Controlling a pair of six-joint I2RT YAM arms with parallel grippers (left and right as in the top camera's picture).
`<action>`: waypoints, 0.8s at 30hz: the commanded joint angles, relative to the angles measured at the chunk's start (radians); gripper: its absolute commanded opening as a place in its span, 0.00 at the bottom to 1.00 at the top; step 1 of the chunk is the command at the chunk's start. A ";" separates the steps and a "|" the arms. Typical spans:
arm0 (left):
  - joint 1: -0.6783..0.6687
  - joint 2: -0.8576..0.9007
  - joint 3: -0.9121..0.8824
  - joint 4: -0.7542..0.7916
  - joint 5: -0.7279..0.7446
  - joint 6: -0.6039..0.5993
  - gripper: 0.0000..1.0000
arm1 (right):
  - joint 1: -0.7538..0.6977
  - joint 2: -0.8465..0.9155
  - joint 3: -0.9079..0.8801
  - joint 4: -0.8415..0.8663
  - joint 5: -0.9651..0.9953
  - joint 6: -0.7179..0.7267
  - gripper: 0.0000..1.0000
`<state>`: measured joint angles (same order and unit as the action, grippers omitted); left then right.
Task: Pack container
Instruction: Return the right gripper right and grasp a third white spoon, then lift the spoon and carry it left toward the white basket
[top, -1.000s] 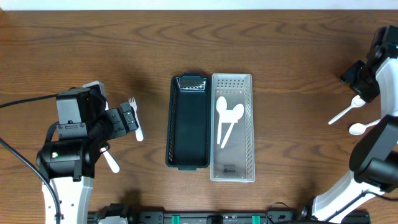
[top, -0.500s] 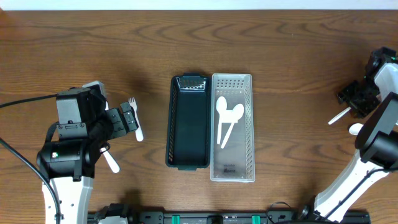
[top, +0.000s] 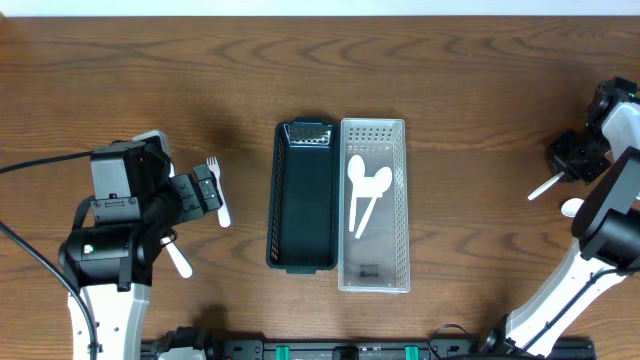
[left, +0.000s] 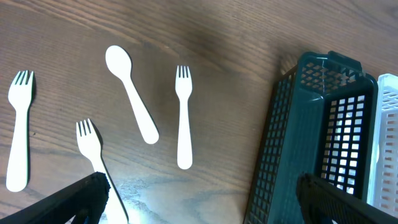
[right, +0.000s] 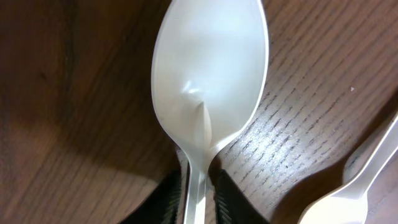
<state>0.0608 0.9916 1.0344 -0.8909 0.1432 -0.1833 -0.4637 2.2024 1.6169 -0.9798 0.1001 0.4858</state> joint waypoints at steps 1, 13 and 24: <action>0.000 0.002 0.017 -0.003 -0.004 0.005 0.98 | -0.005 0.061 -0.011 -0.011 0.011 -0.004 0.13; 0.000 0.002 0.017 -0.002 -0.005 0.006 0.98 | 0.034 -0.005 -0.004 -0.050 -0.033 -0.015 0.01; 0.000 0.002 0.017 -0.002 -0.005 0.006 0.98 | 0.399 -0.406 0.007 -0.043 -0.060 -0.165 0.01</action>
<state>0.0608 0.9920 1.0344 -0.8909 0.1432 -0.1833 -0.1539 1.8980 1.6157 -1.0168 0.0570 0.3649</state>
